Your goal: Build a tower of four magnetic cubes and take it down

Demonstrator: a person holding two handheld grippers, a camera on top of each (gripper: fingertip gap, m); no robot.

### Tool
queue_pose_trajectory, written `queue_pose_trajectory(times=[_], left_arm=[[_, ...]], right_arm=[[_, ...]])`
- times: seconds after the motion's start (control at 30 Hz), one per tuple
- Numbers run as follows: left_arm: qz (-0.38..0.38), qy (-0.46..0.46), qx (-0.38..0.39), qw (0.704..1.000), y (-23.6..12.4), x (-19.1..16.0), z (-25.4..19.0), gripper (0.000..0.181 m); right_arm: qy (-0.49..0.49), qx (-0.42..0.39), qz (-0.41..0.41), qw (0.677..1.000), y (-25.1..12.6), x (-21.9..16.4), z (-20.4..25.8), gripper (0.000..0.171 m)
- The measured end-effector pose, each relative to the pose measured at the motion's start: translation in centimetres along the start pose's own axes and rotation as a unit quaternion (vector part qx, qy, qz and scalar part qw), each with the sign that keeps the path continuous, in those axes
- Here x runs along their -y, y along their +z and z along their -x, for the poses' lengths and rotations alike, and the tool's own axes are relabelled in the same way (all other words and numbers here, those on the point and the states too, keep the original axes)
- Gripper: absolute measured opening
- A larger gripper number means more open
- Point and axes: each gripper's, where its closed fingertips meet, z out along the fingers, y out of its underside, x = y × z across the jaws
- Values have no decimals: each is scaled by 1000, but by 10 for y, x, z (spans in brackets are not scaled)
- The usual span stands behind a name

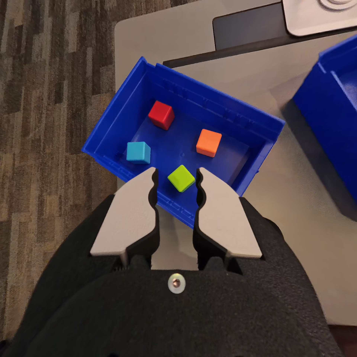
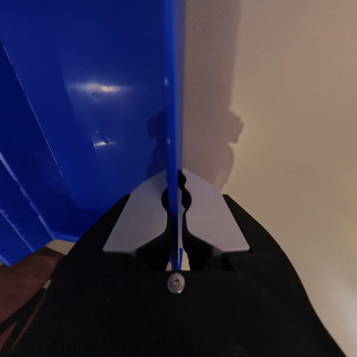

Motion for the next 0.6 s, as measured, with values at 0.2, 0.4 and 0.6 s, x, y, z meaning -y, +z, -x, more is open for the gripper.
queue_pose_trajectory(times=[0.2,0.4,0.6], left_arm=[[-16,-16,19,1000,0,9,7,36],[-20,5,38,999,2,12,11,37],[-19,-14,60,998,5,13,21,37]], right_arm=[[48,-3,-9,999,-17,-12,-77,8],[120,-10,-31,992,-37,-36,-165,8],[189,-19,-63,980,-53,-65,-234,7]])
